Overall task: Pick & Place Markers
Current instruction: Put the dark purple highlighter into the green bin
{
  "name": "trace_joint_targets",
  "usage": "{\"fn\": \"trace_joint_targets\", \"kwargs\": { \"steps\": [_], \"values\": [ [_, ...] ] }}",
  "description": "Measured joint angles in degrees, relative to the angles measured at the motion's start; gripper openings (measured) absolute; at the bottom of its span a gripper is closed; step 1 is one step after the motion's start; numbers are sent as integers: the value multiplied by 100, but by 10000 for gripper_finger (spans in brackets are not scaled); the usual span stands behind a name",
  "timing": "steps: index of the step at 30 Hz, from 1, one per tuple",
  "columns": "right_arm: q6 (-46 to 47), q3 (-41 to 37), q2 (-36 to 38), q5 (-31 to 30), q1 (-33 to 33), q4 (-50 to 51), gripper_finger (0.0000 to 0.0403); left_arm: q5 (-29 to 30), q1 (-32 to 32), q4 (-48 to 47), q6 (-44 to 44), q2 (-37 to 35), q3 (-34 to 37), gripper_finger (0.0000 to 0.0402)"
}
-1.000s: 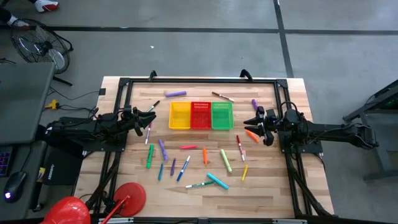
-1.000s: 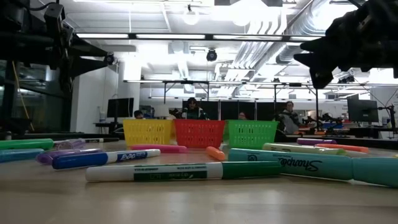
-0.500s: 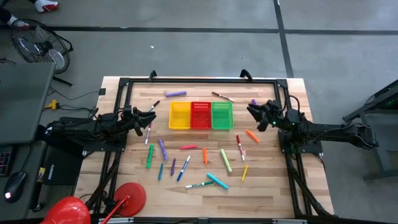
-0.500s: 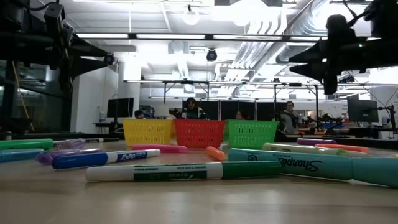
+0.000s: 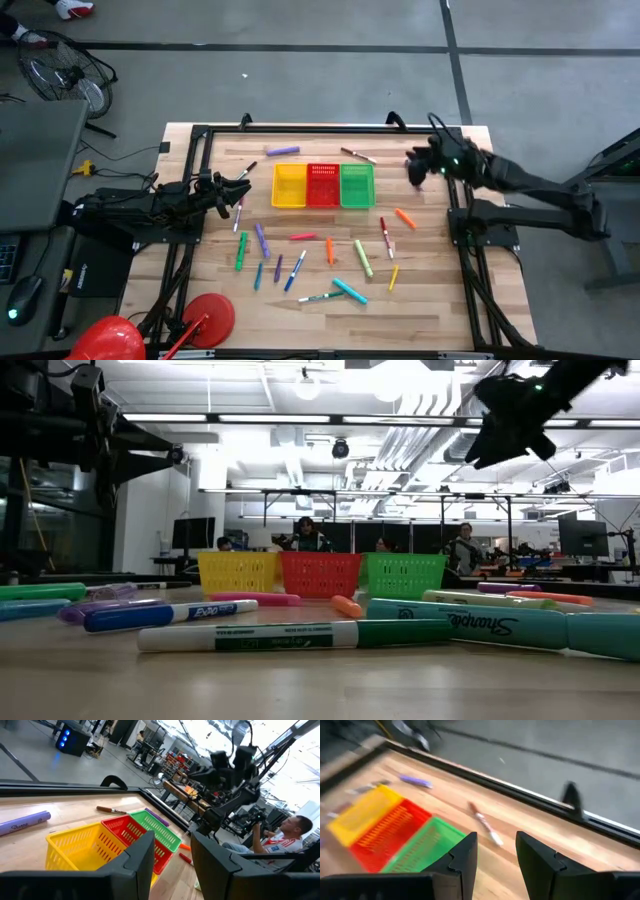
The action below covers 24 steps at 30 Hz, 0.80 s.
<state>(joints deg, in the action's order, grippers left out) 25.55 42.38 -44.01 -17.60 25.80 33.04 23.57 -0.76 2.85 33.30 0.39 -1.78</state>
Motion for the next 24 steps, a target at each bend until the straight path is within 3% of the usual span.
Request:
{"fn": "trace_joint_targets", "kwargs": {
  "steps": [12,19,24],
  "values": [
    [401,1837,-2015,1153,1158,1618,124,-1,0,0,0,-1,-1,127],
    [469,2170,-2778,1230,1525,2386,124,0,0,0,0,1,-2,127],
    [552,2173,-3228,1710,1602,2592,138,0,-1,0,0,0,-2,127]
  ]
}}
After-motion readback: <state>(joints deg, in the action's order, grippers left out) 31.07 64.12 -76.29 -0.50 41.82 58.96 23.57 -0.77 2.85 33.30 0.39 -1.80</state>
